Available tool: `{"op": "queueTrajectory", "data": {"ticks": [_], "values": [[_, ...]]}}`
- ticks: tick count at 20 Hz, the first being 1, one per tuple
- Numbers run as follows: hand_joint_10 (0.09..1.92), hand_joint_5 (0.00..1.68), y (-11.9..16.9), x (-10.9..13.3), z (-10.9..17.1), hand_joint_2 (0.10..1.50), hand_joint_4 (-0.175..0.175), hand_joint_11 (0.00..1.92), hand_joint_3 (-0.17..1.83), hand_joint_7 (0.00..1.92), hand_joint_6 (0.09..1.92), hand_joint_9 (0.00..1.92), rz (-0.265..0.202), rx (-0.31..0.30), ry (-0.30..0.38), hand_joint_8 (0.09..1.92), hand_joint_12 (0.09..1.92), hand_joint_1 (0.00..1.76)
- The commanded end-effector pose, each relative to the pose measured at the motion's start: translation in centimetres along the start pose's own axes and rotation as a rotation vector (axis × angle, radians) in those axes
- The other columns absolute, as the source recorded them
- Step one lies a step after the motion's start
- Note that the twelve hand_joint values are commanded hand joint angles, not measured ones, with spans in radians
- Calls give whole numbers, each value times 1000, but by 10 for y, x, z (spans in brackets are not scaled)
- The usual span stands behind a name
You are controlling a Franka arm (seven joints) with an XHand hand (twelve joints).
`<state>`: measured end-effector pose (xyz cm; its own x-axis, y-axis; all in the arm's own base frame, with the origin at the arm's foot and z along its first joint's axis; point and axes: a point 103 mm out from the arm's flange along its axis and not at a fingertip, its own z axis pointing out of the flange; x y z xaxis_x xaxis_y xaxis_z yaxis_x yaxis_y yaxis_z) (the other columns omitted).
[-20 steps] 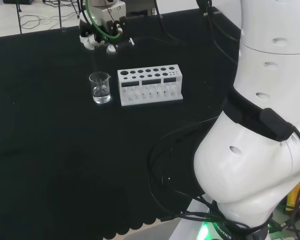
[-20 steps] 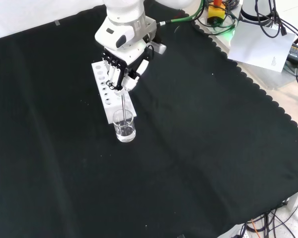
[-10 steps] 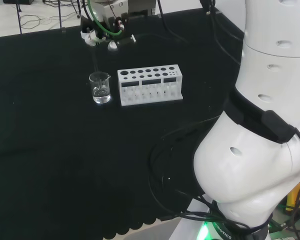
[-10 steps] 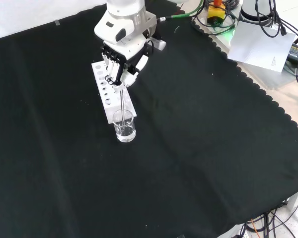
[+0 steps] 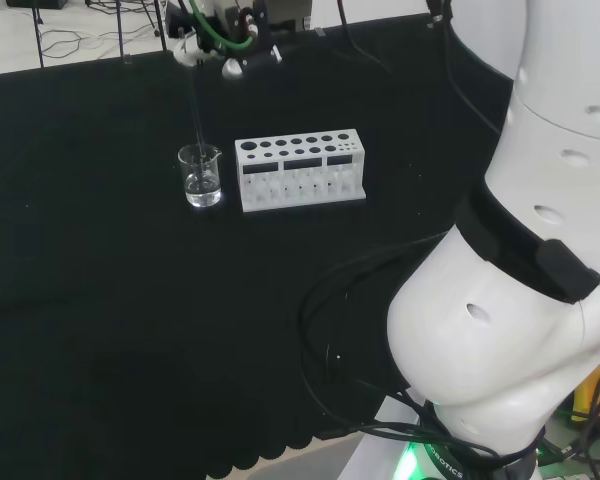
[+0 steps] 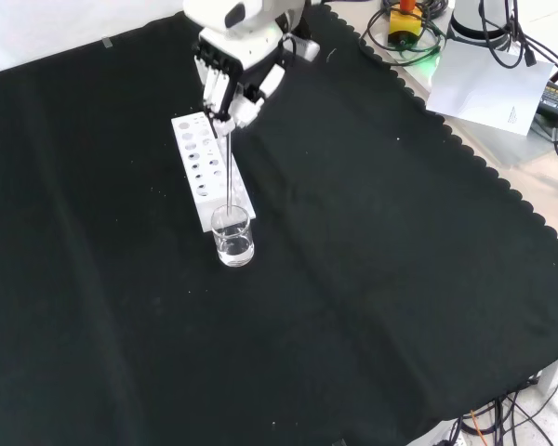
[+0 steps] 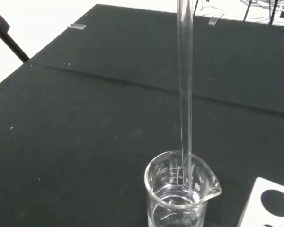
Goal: Put the glass rod back on the white test tube rack.
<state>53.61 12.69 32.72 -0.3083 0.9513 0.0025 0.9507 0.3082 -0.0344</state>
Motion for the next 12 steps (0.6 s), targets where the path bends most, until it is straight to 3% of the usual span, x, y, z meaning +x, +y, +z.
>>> {"op": "queueTrajectory", "data": {"ticks": [1, 6, 12], "values": [[868, 1098, -23, -18, -27, 1127, -175, 1635, -175, 1192, 588, 1637, 62, -7, -27, 981, 776, 1302], [867, 1099, -47, -55, -35, 1127, -175, 1635, -175, 1193, 587, 1637, 114, -19, -30, 980, 776, 1302], [866, 1099, -74, -104, -27, 1127, -175, 1634, -175, 1193, 586, 1637, 225, 2, -26, 979, 775, 1302]]}}
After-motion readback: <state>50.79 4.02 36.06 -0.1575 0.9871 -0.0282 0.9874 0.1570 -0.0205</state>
